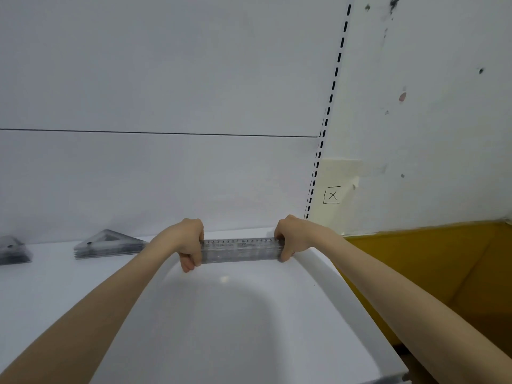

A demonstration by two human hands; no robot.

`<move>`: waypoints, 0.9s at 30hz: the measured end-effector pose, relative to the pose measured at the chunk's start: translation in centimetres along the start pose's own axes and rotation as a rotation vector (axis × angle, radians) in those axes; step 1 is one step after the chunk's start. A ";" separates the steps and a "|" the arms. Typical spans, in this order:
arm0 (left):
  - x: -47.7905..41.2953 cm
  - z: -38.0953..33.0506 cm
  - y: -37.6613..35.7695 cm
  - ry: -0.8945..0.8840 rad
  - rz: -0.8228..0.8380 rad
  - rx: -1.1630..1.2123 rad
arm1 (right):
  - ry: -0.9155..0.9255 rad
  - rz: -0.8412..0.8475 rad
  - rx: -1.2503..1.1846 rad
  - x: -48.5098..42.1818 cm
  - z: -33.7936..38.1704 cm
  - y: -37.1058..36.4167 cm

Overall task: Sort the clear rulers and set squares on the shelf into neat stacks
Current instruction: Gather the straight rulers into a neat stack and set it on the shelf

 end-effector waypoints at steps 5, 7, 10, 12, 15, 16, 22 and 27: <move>1.2 0.9 -0.1 0.014 -0.115 0.073 | -0.015 0.023 -0.080 0.9 -1.8 0.1; 1.9 1.6 -0.6 0.019 -0.196 0.065 | -0.036 -0.012 -0.155 1.5 -2.7 -0.5; 2.3 2.3 -1.3 0.020 -0.336 0.027 | -0.085 -0.094 -0.339 2.2 -2.8 -2.0; 2.1 2.4 -1.5 0.021 -0.407 0.013 | -0.110 -0.157 -0.401 2.4 -2.5 -2.4; 1.7 2.8 -1.8 0.009 -0.455 -0.001 | -0.141 -0.200 -0.432 2.0 -2.2 -2.4; 1.5 3.0 -1.9 0.008 -0.461 -0.005 | -0.149 -0.210 -0.433 1.8 -2.2 -2.4; 0.5 3.7 -1.5 0.023 -0.469 -0.041 | -0.190 -0.239 -0.470 0.7 -1.6 -2.4; -0.4 4.1 -0.9 0.029 -0.478 -0.075 | -0.206 -0.215 -0.478 -1.3 -1.2 -2.3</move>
Point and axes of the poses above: each hand's wrist, its own x-axis away from the middle knuckle, its own y-axis out of the back of the hand, z = x × y, the point moved 3 cm from there along -x, towards the middle knuckle, and after that the axes turned 13 degrees about -y, right-handed, at the moved point
